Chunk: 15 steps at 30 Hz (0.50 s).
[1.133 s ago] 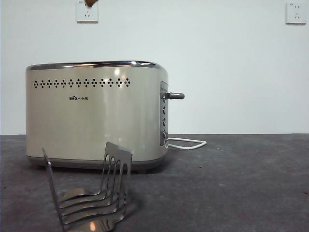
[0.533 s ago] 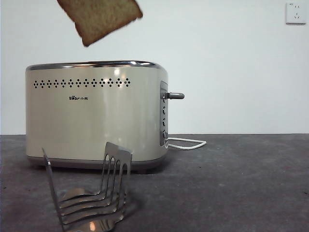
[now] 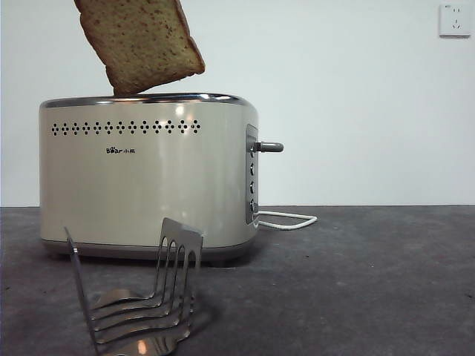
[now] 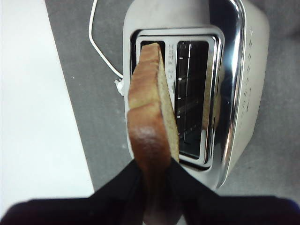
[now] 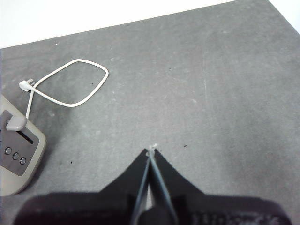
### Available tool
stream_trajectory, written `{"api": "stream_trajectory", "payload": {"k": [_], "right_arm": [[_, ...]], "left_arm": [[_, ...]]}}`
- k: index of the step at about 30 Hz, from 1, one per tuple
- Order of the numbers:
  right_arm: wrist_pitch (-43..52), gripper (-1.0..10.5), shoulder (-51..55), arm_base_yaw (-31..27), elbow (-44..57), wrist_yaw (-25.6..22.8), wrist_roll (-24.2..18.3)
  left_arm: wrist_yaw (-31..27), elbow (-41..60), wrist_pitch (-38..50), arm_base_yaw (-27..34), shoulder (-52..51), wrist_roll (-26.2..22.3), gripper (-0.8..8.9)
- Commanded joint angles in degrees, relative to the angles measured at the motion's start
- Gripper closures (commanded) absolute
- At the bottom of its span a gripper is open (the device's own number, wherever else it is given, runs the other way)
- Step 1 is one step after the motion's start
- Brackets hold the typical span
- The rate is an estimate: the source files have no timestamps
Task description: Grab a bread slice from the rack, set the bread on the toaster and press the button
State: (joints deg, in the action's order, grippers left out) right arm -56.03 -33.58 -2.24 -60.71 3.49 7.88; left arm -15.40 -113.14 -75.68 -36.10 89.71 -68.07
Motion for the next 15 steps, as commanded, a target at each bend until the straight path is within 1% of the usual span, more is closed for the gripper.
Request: {"api": "stream_trajectory", "payload": {"k": [1,11,15], "right_arm": [[0.2,9.5,0.0,0.1,0.1,0.2,-0.5],[0.2,9.5,0.0,0.1,0.1,0.2,-0.5],[0.3,9.5,0.0,0.1,0.1,0.2,-0.5]], "left_arm": [[-0.2,0.0,0.1,0.2,0.2,-1.7,8.27],[0.0,0.0,-0.1,-1.1,-1.2,-0.8,8.26],[1.3,0.2,-0.1,-1.8,-2.3,-0.7,8.26]]}}
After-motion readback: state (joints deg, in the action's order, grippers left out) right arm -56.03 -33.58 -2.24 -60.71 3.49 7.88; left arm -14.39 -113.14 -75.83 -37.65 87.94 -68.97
